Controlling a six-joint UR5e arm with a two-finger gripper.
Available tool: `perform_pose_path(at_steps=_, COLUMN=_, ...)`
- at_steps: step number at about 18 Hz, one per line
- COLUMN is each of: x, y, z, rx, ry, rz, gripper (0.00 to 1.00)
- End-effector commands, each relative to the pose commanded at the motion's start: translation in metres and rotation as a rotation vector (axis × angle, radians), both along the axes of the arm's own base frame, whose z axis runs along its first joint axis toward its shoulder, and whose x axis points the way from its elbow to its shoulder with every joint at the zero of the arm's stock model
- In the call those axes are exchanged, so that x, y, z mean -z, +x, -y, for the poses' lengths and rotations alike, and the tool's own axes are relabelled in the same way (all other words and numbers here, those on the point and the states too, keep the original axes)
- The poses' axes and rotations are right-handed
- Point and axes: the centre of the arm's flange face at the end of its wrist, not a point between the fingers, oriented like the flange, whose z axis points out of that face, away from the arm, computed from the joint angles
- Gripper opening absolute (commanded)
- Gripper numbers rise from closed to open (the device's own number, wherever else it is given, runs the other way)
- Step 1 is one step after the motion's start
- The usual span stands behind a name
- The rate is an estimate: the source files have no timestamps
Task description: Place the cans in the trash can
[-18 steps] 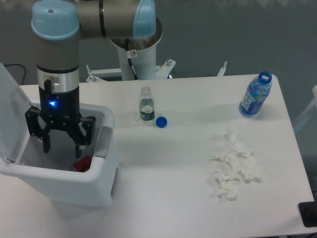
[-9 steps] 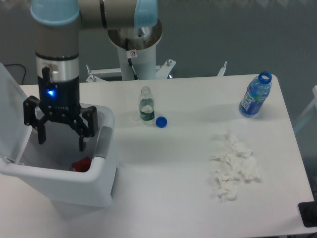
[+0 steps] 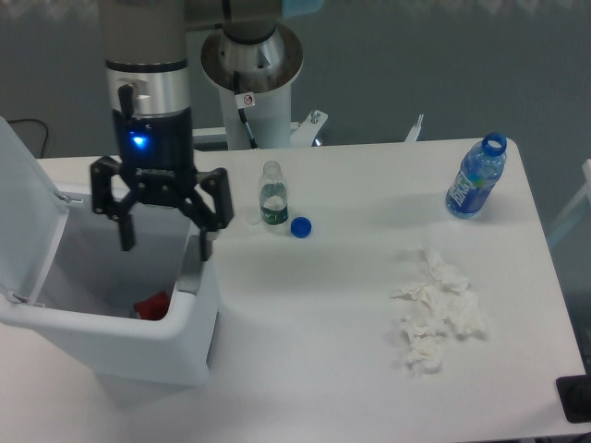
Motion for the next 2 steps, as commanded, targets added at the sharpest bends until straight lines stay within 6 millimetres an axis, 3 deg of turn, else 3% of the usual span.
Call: perform_pose_path(at_steps=2, x=0.0029, y=-0.0116, z=0.0059, rx=0.008, ry=-0.024, rz=-0.02, gripper=1.0)
